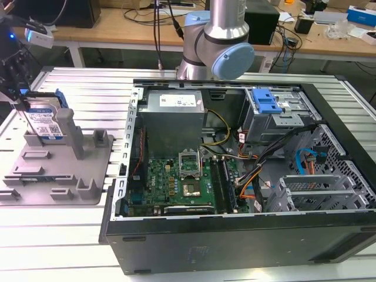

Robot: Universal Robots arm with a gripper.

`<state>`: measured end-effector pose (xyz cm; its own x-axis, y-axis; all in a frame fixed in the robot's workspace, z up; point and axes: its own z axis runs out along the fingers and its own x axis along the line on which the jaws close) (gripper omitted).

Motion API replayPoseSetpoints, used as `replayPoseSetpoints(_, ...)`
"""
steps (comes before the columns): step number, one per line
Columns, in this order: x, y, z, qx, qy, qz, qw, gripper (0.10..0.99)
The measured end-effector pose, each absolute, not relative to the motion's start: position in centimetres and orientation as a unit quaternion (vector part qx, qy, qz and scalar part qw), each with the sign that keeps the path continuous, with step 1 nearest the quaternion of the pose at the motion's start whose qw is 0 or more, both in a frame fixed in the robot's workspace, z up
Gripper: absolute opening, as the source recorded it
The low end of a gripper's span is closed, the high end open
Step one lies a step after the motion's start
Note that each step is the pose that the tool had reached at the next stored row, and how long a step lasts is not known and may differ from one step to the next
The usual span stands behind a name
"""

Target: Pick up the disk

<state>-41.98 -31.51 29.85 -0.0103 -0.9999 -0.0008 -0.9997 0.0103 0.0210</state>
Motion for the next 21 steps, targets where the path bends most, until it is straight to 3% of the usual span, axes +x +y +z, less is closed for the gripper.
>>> replayPoseSetpoints(17,-42.0,-31.5,29.7,0.703,-0.711,-0.008,0.007,0.369)
replayPoseSetpoints(21,-42.0,-31.6,32.7,0.703,-0.711,-0.008,0.007,0.369)
